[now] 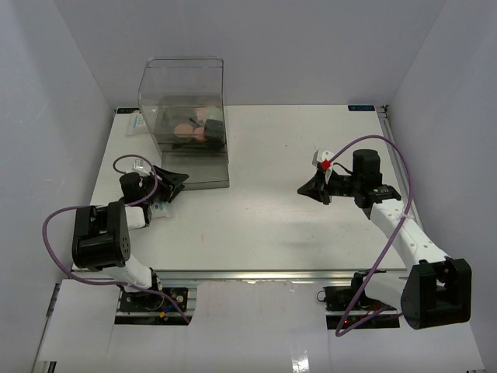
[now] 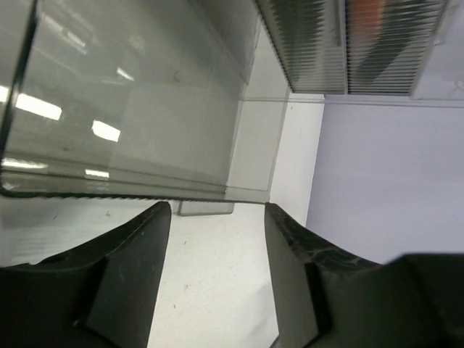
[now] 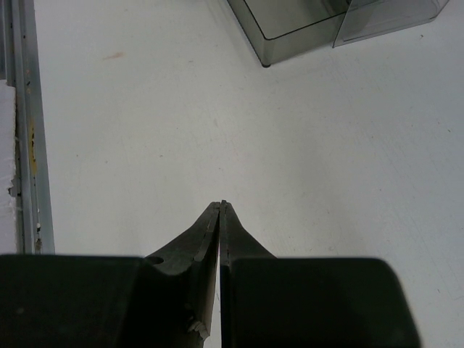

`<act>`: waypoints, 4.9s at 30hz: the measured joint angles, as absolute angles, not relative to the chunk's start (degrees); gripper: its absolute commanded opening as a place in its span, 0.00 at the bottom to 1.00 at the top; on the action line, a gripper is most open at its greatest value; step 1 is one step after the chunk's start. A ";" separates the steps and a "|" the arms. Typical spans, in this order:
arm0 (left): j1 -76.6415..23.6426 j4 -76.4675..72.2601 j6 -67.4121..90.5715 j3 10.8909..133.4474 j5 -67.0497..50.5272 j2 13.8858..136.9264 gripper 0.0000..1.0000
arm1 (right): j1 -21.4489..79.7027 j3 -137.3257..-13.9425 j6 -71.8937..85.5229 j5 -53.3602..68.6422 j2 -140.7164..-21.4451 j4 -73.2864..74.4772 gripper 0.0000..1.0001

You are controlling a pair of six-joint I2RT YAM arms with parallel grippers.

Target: Organize the makeup

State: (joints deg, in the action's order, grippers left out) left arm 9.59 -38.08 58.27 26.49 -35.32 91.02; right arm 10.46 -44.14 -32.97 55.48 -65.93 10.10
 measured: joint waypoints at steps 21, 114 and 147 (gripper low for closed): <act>9.56 9.85 52.44 32.20 -13.57 54.32 0.81 | 10.32 -44.14 -32.95 55.84 -61.99 10.11 0.08; -11.91 -9.35 8.47 49.78 -10.77 87.97 0.07 | 9.76 -43.27 -32.97 55.99 -62.04 10.11 0.08; -12.67 6.66 -7.02 55.69 -18.10 93.50 0.11 | 9.76 -43.27 -32.95 55.92 -62.41 10.11 0.08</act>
